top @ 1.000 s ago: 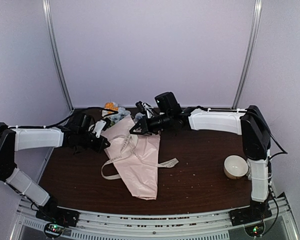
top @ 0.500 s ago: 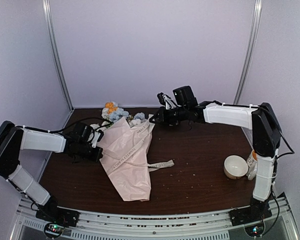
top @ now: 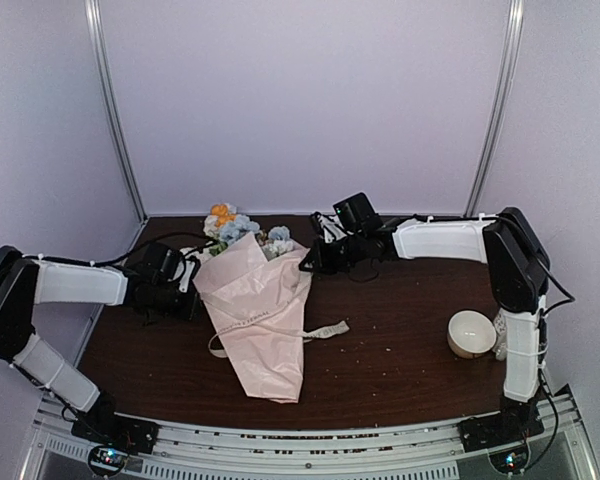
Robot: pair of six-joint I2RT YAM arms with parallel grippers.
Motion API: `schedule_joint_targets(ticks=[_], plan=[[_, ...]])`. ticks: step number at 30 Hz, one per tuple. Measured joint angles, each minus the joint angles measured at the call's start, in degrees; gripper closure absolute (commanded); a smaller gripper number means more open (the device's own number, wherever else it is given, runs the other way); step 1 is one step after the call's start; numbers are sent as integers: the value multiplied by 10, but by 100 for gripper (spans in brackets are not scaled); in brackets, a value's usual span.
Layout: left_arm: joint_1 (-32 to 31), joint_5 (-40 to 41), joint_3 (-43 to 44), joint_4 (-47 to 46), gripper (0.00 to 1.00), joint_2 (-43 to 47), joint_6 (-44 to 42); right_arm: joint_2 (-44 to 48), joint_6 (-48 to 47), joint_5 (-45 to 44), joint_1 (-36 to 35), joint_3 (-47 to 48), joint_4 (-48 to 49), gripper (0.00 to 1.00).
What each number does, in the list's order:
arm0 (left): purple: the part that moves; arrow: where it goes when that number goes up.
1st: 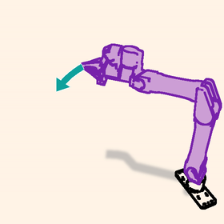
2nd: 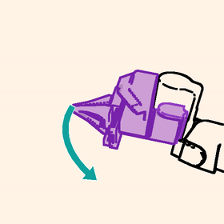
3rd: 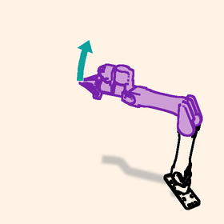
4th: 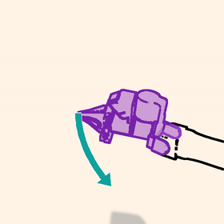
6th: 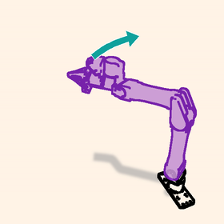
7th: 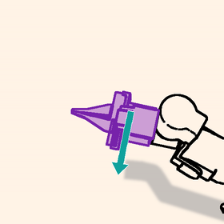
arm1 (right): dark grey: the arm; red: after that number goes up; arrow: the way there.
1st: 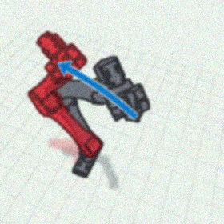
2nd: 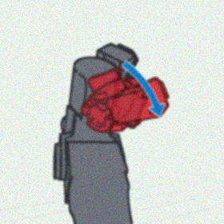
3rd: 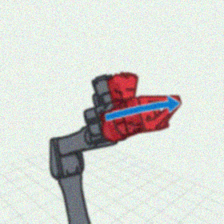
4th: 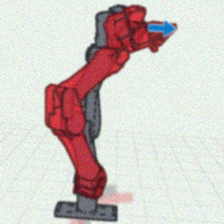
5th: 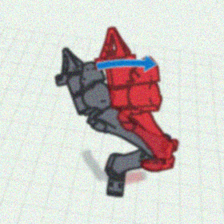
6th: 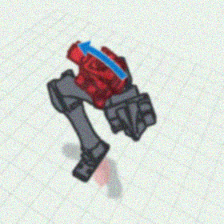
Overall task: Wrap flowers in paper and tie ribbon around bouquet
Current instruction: Cross the ribbon over the folded bouquet.
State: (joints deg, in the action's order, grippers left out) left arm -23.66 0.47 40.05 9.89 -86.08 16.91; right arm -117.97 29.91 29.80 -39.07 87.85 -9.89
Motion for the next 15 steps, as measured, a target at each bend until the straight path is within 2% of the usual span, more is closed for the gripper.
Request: schedule_joint_targets(ticks=[4, 8, 11, 15], plan=[[-1, 29, -4, -6, 49, 104, -21, 0, 0, -1, -5, 0, -1, 100], [-35, 37, -6, -39, 47, 186, -67, -1, 0, -1, -9, 0, -2, 100], [-97, 39, 0, -49, 46, 189, -113, -3, 0, -1, -9, 1, -2, 100], [-171, 21, 37, -38, 41, 132, -176, -5, 0, -1, -9, 1, -6, 100]])
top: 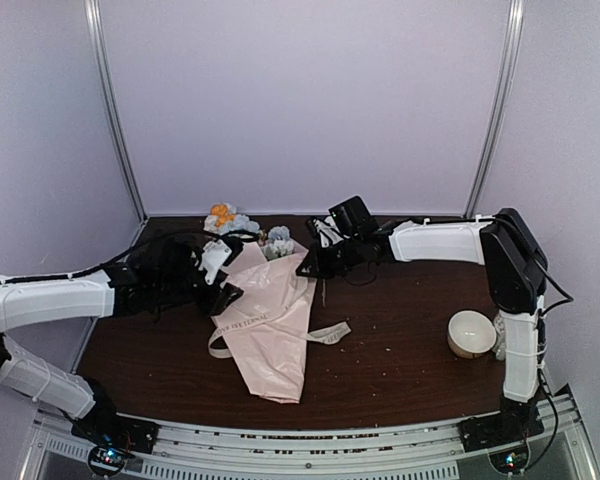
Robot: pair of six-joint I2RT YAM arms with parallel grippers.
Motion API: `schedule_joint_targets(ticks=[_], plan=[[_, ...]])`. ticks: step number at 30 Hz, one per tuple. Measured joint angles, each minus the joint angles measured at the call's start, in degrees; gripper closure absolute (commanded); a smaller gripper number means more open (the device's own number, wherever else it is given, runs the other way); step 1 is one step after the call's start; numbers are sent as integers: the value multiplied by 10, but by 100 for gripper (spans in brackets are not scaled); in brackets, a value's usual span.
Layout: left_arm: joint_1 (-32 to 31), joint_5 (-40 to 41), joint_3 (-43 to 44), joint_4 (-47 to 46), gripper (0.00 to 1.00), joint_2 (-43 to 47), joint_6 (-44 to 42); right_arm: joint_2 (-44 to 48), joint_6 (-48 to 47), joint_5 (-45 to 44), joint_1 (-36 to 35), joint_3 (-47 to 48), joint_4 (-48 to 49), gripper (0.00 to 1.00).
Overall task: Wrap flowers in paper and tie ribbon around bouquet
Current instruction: Cross the ribbon over the folded bouquet.
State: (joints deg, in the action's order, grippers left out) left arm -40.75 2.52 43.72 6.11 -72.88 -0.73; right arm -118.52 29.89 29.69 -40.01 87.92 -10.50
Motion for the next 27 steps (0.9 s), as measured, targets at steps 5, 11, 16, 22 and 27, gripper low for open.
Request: schedule_joint_targets(ticks=[5, 11, 16, 22, 27], plan=[[-66, -17, 71, 25, 35, -101, -82, 0, -2, 0, -2, 0, -3, 100], [-121, 10, 129, 51, 34, -219, -170, 0, -2, 0, -4, 0, -5, 100], [-118, 39, 145, 84, 38, -262, -206, 0, -10, 1, -10, 0, -10, 100], [-117, 89, 152, 84, 82, -262, -211, 0, -13, 5, -18, 0, -17, 100], [-117, 122, 150, 64, 100, -262, -209, 0, -14, 15, -24, 0, -20, 100]])
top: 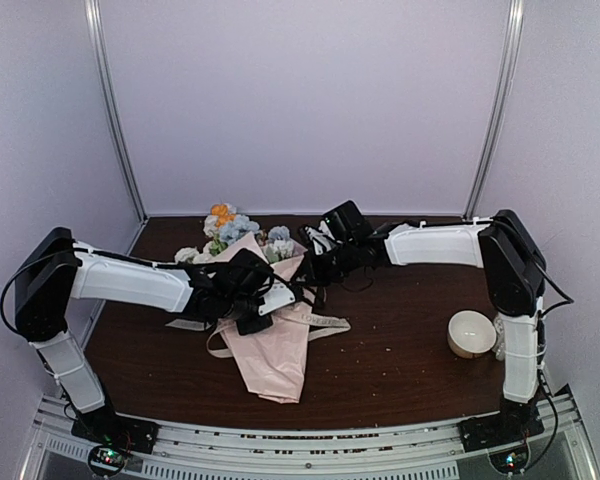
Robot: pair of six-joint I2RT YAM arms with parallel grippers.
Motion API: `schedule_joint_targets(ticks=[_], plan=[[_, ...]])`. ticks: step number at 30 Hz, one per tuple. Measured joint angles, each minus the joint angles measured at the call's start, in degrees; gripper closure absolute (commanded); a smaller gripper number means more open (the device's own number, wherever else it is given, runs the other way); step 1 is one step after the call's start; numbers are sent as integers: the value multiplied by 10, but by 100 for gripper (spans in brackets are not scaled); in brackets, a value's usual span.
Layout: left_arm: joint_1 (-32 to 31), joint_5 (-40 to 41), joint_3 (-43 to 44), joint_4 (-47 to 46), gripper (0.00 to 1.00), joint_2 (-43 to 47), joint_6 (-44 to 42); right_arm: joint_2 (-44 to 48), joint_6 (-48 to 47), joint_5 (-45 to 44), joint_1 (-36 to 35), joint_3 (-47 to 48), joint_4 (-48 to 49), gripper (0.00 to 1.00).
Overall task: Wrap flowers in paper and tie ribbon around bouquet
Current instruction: Cross the ribbon over the folded bouquet.
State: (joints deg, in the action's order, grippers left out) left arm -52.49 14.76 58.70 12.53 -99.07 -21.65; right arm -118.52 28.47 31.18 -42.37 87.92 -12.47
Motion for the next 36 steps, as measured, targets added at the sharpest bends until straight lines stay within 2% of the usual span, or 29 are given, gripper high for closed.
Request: schedule_joint_targets(ticks=[5, 15, 26, 36], plan=[[0, 16, -18, -25, 100, 15, 5, 0, -9, 19, -5, 0, -10, 100], [6, -37, -77, -99, 100, 166, 40, 0, -76, 109, -27, -1, -50, 100], [8, -46, -104, -121, 100, 185, 72, 0, -244, 245, -52, -23, -188, 70], [15, -45, -106, -126, 100, 184, 86, 5, -417, 313, -56, -30, -361, 58]])
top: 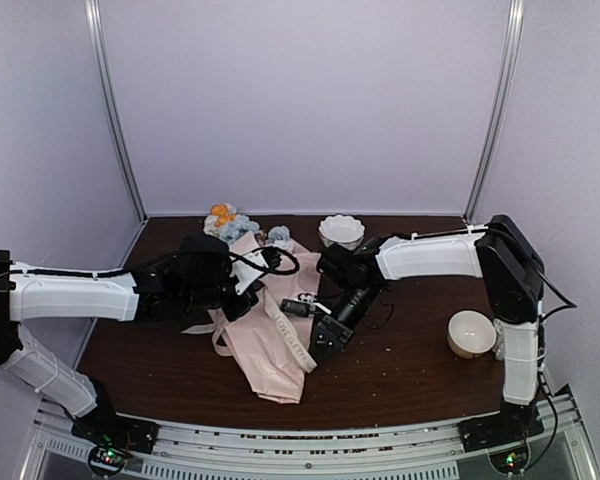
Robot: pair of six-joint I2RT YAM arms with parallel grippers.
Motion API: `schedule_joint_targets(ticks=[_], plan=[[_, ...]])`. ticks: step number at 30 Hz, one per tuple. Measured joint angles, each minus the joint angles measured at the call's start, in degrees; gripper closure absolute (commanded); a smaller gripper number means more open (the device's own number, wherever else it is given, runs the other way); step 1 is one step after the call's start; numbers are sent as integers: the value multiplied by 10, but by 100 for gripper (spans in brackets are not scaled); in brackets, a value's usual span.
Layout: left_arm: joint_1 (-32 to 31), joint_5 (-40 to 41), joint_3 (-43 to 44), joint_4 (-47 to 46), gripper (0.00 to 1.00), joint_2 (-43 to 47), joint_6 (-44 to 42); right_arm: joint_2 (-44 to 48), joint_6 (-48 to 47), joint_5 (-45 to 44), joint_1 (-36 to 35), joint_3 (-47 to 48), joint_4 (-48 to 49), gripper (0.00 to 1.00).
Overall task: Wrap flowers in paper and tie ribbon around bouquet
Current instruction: Cross the ribbon over the folded bouquet.
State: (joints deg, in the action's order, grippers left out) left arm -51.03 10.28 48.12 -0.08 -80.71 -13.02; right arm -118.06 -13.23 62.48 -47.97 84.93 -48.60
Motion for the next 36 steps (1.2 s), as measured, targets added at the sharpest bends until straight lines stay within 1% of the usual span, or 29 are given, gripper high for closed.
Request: schedule_joint_targets(ticks=[4, 6, 7, 9, 13, 17, 20, 23, 25, 27, 31, 36], plan=[[6, 0, 0, -1, 100, -2, 7, 15, -66, 22, -2, 3, -66, 55], [8, 0, 0, -1, 100, -5, 10, 25, -69, 19, -3, 2, -70, 54], [9, 0, 0, -2, 100, -6, 11, 32, -55, 10, -3, -1, -60, 52], [9, 0, 0, -2, 100, -9, 14, 46, -14, -24, -1, -17, -22, 52], [9, 0, 0, -2, 100, -10, 19, 59, 64, -89, 10, -41, 52, 59], [9, 0, 0, -3, 100, -10, 25, 93, 142, -169, 35, -82, 137, 60], [9, 0, 0, -4, 100, -10, 30, 139, 180, -189, 42, -132, 209, 61], [9, 0, -1, -5, 100, -13, 34, 184, 212, -190, 26, -191, 281, 60], [9, 0, -1, -7, 100, -16, 35, 192, 227, -191, 11, -213, 316, 60], [9, 0, -1, -8, 100, -20, 36, 191, 238, -200, -1, -229, 343, 65], [9, 0, -1, -8, 100, -23, 37, 195, 259, -216, -10, -265, 398, 76], [9, 4, -1, -8, 100, -27, 40, 209, 293, -257, -12, -307, 462, 87]])
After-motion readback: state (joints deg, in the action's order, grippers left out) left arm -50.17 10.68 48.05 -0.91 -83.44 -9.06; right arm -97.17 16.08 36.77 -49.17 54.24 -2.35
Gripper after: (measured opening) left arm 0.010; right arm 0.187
